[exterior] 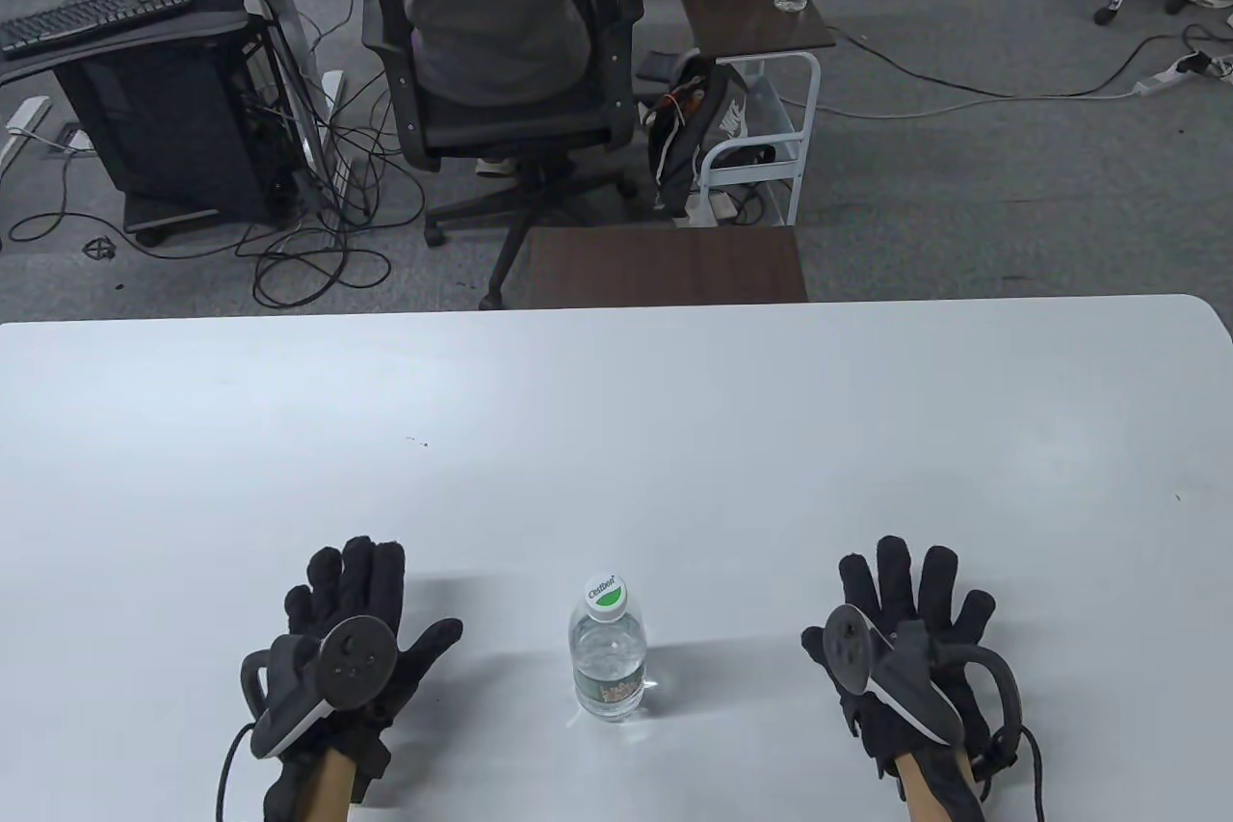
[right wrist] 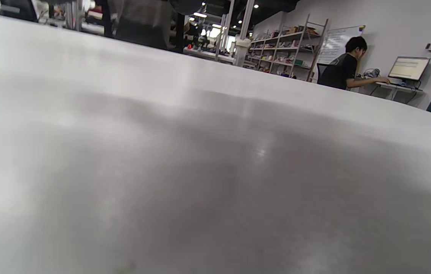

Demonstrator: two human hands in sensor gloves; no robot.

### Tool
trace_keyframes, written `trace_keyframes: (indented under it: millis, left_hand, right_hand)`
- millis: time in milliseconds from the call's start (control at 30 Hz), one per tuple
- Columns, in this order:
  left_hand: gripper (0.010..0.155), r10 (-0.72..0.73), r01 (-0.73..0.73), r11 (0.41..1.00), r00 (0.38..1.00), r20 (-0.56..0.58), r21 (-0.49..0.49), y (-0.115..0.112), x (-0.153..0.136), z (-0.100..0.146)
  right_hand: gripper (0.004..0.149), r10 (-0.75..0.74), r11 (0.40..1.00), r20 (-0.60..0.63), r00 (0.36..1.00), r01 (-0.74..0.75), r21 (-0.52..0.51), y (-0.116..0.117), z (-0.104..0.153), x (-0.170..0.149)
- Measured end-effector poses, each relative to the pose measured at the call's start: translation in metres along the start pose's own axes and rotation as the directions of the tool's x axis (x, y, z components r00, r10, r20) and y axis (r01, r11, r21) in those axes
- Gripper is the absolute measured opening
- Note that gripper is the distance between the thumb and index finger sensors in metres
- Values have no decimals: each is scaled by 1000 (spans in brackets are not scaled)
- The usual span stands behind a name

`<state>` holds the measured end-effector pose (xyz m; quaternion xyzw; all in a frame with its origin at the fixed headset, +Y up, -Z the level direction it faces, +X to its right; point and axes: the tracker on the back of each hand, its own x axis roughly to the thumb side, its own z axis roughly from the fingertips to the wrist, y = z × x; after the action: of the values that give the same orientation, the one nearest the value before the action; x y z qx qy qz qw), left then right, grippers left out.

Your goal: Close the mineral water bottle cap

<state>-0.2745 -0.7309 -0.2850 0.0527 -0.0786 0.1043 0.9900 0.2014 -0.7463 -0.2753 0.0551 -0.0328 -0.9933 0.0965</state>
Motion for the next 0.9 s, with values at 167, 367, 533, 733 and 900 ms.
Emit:
trace_keyframes:
  millis: [167,367,533,733,900]
  left_hand:
    - [99,-29,26,995,999,-29,-91,-3,6,3]
    - [98,-51,47,995,998,-33,-90,-4,8,3]
    - [88,-30,28,996,999,-27,-81,-4,9,6]
    - [91,-28,27,997,999,-20,-72,-3,13,8]
    - [92,-22,20,997,999,-31,-80,-4,14,9]
  right_hand:
    - [82,-39,999,24,999,39,-33,-4,4,8]
    - [81,-13,999,51,999,15,-33,-4,5,16]
    - [76,-34,996,71,997,39,-79,-8,10,15]
    - [77,3,1000,68,998,-1,-20,-1,5,20]
    - [77,11,999,73,997,-9,-34,-2,8,20]
